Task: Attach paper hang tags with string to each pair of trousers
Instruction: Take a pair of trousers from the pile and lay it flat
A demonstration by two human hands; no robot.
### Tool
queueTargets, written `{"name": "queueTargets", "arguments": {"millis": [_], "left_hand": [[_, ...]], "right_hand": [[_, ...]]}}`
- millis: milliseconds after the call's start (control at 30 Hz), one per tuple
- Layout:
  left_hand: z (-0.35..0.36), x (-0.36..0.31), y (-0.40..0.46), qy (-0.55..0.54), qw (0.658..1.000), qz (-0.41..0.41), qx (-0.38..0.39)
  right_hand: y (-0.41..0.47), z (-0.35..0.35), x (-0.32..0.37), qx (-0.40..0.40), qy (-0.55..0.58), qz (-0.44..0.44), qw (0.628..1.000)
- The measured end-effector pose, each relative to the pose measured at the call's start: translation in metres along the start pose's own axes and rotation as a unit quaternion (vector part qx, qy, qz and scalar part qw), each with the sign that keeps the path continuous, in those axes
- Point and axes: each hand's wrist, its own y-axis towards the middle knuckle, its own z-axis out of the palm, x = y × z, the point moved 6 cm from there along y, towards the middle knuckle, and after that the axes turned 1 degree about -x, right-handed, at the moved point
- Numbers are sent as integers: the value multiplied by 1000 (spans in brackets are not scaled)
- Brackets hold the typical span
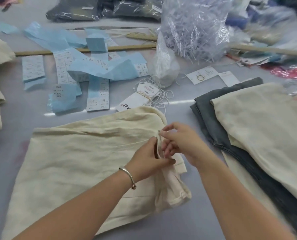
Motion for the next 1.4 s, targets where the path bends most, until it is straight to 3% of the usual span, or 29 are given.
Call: {"name": "queueTargets", "arguments": {"millis": [100,167,267,400,467,567,733,900,967,1233,1400], "left_hand": [[-7,6,0,-166,984,8,59],[-11,10,-4,-216,975,15,51],[-12,18,-8,-272,962,17,-20],[-13,33,-16,-345,927,-29,-143],[-12,35,-18,-316,935,-25,-161],[-14,24,-20,-182,968,37,-171],[0,10,-22,-31,985,57,-161],[9,7,-13,51,989,4,-136],[4,7,-12,44,988,3,-147],[-5,17,-14,-148,981,-60,-114],[-8,22,-15,-165,973,-71,-143]], "right_hand": [[-6,-15,-9,-38,-32,-63,997],[-14,-20,-20,-64,-105,-132,984],[-25,-26,-42,-106,-235,-174,950],[-27,-42,-58,-161,-170,-147,961],[-33,-40,-54,-194,-214,-183,940],[-43,-33,-41,-239,-330,-267,873],[-51,-32,-22,-243,-363,-357,826],[-32,-22,-35,-137,-430,-257,854],[-32,-17,-35,-134,-398,-273,866],[-38,-11,-32,-121,-428,-305,842],[-42,-8,-30,-111,-413,-316,847]]}}
